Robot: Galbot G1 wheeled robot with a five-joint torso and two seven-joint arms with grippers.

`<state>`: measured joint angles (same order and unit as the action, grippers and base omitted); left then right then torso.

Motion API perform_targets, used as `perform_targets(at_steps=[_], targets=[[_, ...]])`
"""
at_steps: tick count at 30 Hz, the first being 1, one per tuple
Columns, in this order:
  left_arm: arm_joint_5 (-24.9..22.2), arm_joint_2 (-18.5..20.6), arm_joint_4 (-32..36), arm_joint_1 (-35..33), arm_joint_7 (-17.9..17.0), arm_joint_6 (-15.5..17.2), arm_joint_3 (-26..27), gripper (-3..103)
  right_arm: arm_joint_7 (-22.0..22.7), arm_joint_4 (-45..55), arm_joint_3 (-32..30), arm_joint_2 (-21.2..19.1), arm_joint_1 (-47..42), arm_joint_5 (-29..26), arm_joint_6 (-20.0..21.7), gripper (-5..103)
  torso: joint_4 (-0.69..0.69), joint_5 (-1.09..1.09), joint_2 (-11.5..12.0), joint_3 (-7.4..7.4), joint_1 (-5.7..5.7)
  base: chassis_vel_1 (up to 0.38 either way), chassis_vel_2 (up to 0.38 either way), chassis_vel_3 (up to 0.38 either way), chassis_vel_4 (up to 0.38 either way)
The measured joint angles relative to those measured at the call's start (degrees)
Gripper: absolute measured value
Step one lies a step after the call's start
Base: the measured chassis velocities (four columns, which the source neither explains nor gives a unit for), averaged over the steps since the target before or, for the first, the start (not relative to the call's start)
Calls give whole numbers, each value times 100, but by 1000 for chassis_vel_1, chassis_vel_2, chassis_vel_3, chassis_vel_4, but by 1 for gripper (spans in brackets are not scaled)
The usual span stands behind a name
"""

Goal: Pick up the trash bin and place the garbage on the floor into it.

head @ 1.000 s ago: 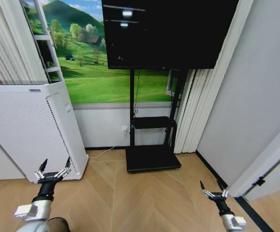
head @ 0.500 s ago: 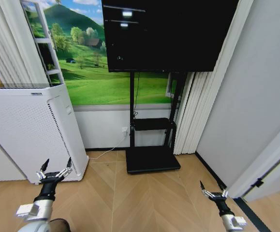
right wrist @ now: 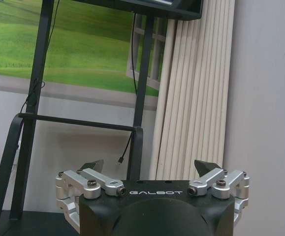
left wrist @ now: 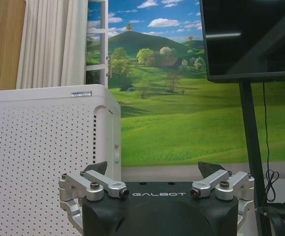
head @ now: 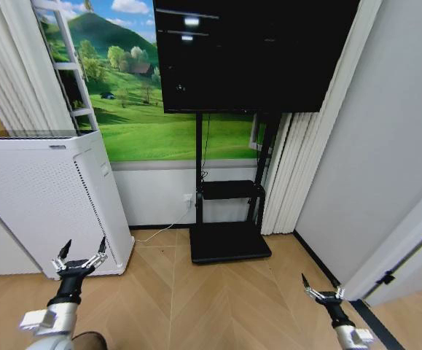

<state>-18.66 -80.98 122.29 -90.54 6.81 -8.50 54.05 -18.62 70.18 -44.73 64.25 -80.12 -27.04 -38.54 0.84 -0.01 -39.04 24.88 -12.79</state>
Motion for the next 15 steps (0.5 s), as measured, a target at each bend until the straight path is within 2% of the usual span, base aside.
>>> perform_targets(at_steps=[11, 15], targets=[[-14, 9, 30, -6, -16, 16, 14, 100, -8, 25, -2, -1, 28, -2, 3, 100, 0, 1, -299, 179, -120, 0, 0, 0, 0], [-13, 9, 28, 22, -163, 37, 39, 100, -43, 4, 16, -4, 38, 6, 6, 100, 0, 1, -418, 249, -169, 0, 0, 0, 0]])
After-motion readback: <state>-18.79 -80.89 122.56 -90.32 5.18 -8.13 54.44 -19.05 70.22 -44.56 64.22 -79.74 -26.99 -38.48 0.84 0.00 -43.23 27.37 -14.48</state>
